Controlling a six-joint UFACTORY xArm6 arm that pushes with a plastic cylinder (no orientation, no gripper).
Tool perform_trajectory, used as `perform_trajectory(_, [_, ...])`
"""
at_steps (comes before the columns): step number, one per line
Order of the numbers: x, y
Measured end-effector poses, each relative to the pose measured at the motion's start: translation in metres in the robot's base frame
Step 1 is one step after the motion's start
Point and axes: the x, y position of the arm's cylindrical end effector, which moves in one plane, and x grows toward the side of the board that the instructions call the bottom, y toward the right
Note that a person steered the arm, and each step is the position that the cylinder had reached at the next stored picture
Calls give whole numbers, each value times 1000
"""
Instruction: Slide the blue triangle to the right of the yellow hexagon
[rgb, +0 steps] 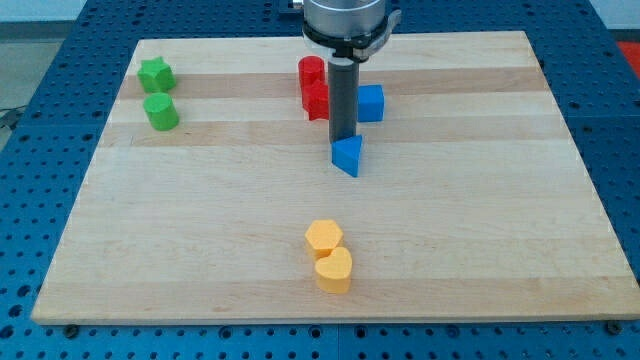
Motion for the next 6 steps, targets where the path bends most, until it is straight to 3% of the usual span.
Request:
perform_trajectory(1, [24, 0])
perform_trajectory(3, [-28, 22])
perform_trajectory(4, [-27, 24])
perform_trajectory(6, [52, 11])
